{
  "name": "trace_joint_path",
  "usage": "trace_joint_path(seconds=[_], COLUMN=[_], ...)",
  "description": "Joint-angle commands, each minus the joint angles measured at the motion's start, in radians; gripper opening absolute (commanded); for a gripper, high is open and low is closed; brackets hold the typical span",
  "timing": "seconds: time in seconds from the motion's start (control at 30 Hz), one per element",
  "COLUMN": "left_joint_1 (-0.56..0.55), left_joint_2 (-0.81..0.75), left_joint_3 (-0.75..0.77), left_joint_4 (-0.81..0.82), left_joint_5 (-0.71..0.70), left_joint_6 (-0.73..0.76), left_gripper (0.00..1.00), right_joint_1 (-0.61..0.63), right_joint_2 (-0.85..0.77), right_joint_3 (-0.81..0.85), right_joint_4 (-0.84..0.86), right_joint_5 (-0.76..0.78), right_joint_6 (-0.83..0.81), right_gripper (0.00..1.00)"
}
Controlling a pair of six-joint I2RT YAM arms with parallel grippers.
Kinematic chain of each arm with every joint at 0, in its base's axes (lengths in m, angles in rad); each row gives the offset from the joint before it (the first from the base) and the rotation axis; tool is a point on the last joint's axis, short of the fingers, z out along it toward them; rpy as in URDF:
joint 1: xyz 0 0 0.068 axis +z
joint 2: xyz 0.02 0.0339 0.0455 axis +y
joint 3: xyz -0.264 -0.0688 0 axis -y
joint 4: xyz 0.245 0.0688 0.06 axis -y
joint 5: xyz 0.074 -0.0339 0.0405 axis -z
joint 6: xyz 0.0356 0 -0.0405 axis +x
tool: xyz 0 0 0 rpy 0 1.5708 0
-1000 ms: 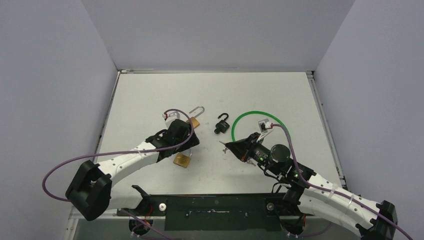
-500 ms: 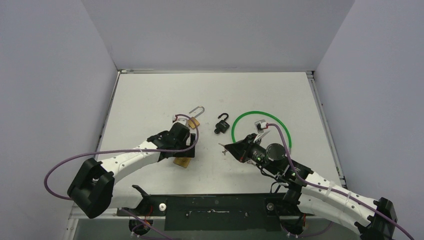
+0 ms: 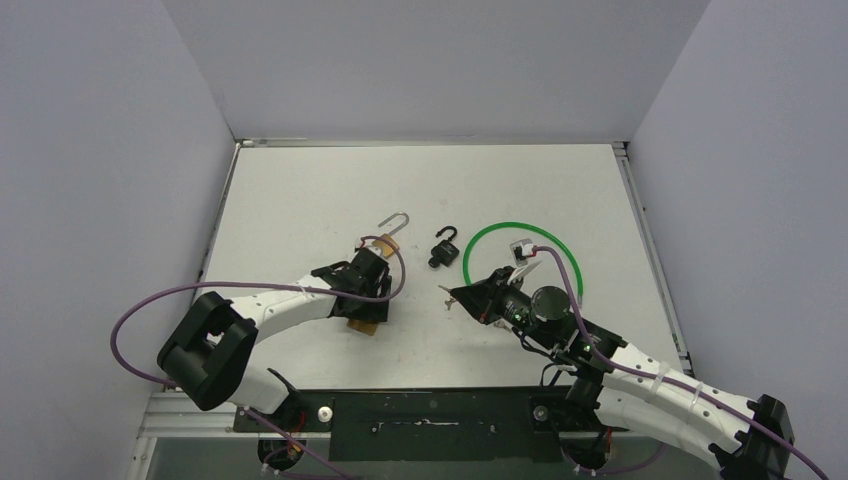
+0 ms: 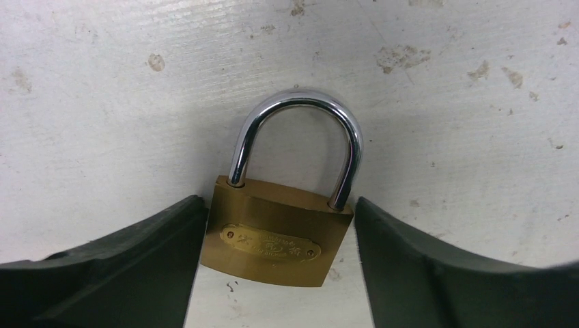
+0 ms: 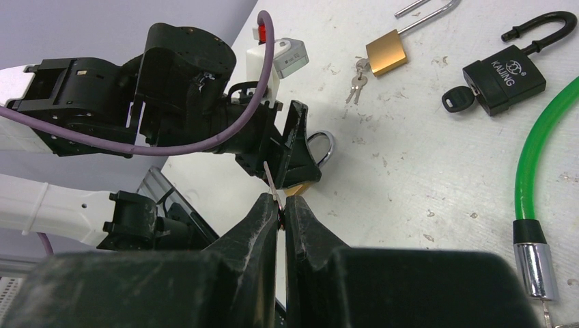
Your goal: Unlock with the key
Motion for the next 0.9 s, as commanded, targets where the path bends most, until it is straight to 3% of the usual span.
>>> trace_joint_path(seconds=[0.0, 0.17, 0.2, 0.27, 0.3, 0.43, 0.8, 0.87], left_joint_1=[-0.009, -0.019, -0.02, -0.026, -0.029, -0.046, -0.107, -0.113], left_joint_2=[0.032, 0.008, -0.003, -0.027, -0.04, -0.032, 0.055, 0.063], left_joint_3=[0.008, -0.016, -0.027, -0.05, -0.058, -0.059, -0.046, -0.046], left_joint_4=[-0.027, -0.039, -0.033, -0.012, -0.004, -0.018, -0.075, -0.083], left_joint_5=[0.018, -0.005, -0.006, -0.011, -0.014, -0.026, -0.037, -0.055], left_joint_6=[-0.096, -0.252, -0.282, -0.313, -0.316, -0.276, -0.214, -0.225], left_gripper=[0.57, 0.51, 0.52, 0.63, 0.7, 0.76, 0.76, 0.72], right_joint_1=[-0.006, -0.005, -0.005, -0.006, -0.005, -0.005, -0.005, -0.005], right_joint_2=[-0.008, -0.005, -0.003, -0.001, 0.0, 0.004, -0.001, -0.001], right_joint_3=[0.043, 0.031, 0.026, 0.016, 0.011, 0.004, 0.003, 0.004], right_joint_4=[0.024, 0.028, 0.031, 0.042, 0.047, 0.058, 0.058, 0.057], right_joint_5=[0.026, 0.025, 0.021, 0.015, 0.013, 0.009, 0.01, 0.013], right_joint_6=[0.003, 0.017, 0.022, 0.033, 0.038, 0.044, 0.044, 0.042], right_gripper=[0.0, 0.0, 0.0, 0.0, 0.0, 0.0, 0.0, 0.0])
